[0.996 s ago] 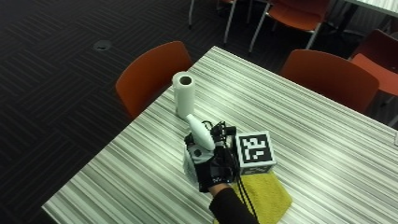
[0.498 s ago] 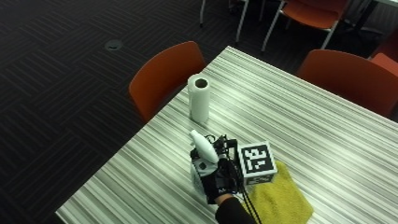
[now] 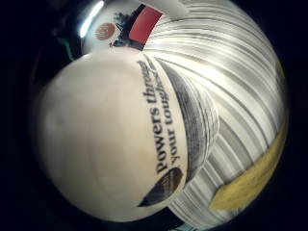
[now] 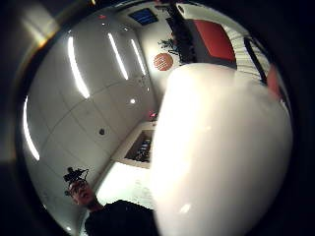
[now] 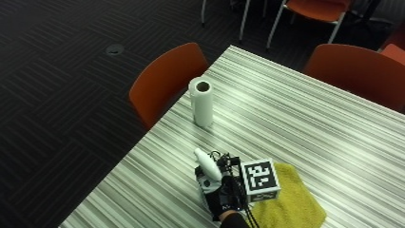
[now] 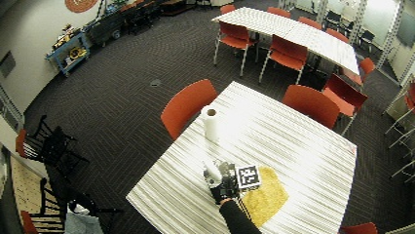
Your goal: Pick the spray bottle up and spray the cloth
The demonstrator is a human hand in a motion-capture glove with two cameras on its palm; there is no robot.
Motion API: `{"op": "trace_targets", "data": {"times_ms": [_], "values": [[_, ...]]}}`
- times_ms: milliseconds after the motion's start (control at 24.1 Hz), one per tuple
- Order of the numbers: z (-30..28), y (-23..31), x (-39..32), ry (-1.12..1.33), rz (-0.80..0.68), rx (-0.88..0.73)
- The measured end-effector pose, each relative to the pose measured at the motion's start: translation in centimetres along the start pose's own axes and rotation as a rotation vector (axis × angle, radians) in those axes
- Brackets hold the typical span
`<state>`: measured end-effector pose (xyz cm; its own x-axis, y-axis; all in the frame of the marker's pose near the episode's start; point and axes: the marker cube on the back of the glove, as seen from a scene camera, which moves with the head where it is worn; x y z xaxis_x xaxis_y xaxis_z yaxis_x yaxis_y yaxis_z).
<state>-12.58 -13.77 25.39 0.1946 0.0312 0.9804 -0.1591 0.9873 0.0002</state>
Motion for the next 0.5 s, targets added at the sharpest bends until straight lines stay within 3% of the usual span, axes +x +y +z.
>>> {"op": "trace_targets", "data": {"times_ms": [498], "values": [[0.75, 0.62, 0.46, 0.01, 0.03, -0.033]]}}
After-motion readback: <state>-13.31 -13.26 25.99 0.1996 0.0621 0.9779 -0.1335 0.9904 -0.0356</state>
